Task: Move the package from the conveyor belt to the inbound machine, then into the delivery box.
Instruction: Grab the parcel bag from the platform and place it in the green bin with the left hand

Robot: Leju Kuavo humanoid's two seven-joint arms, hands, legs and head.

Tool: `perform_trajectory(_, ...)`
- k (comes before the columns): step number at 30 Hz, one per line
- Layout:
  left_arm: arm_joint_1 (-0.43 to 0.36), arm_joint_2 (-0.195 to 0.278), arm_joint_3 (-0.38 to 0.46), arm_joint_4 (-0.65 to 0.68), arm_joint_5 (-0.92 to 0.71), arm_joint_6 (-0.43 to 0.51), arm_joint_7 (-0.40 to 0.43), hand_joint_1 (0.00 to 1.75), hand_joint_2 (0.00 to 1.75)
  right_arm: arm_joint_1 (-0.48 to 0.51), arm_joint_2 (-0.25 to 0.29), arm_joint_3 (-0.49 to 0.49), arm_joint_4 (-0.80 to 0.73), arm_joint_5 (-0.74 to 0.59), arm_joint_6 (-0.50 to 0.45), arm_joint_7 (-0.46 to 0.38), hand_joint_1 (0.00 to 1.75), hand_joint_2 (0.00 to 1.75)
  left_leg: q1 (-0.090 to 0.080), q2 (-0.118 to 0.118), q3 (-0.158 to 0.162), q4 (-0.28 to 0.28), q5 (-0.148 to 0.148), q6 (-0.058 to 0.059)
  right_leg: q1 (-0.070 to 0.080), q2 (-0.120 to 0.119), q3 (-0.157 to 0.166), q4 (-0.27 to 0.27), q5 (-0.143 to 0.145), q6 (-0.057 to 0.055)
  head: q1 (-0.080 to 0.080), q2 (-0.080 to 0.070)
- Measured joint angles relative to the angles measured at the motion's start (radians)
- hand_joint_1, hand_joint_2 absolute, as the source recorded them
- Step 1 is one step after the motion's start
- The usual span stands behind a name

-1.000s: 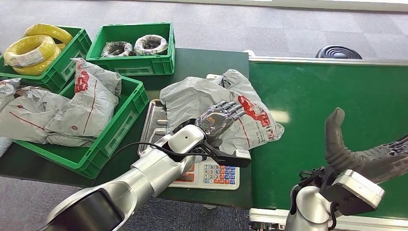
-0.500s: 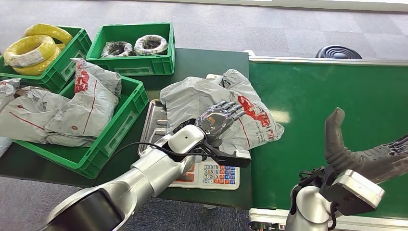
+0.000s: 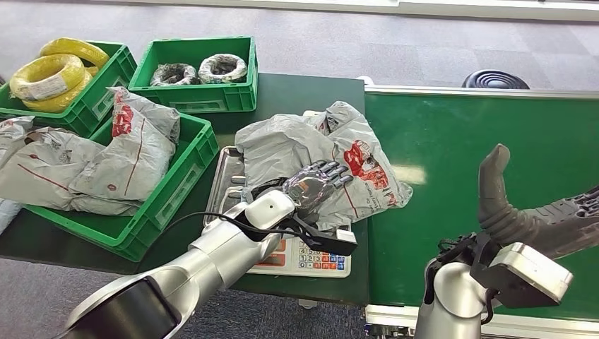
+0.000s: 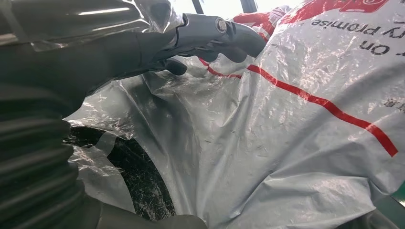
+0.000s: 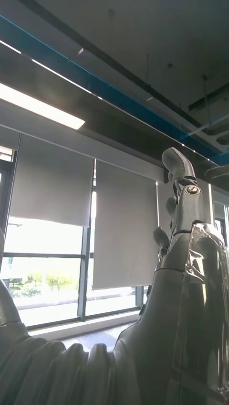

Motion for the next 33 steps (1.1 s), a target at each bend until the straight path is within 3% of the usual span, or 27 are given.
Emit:
perform_trajectory(24,-0.003,0.003,0.000,0.010,-0.005,0.000,0.005,0.00,1.75,-0.003,0.000,0.001,0.003,-0.001,0.000,0.000,0.00,1.75,0.000,0.000,0.005,0.000,0.000,0.000,0.000,0.000,0.006,0.000,0.000,0.000,0.000,0.000)
perform_trajectory(28,-0.003,0.004,0.000,0.011,-0.006,0.000,0.005,1.54,1.75,-0.003,0.000,0.001,0.004,-0.001,0.000,0.000,0.00,1.75,0.000,0.000,0.006,0.000,0.000,0.000,0.000,0.000,0.006,0.000,0.000,0.000,0.000,0.000)
perform_trajectory(33,-0.001,0.009,0.000,0.018,-0.005,-0.014,0.001,1.56,1.75,-0.003,0.000,0.001,0.004,-0.001,0.000,0.000,0.00,1.75,0.000,-0.001,0.005,0.000,0.000,0.000,0.000,0.000,0.006,0.000,0.000,0.000,0.000,0.000)
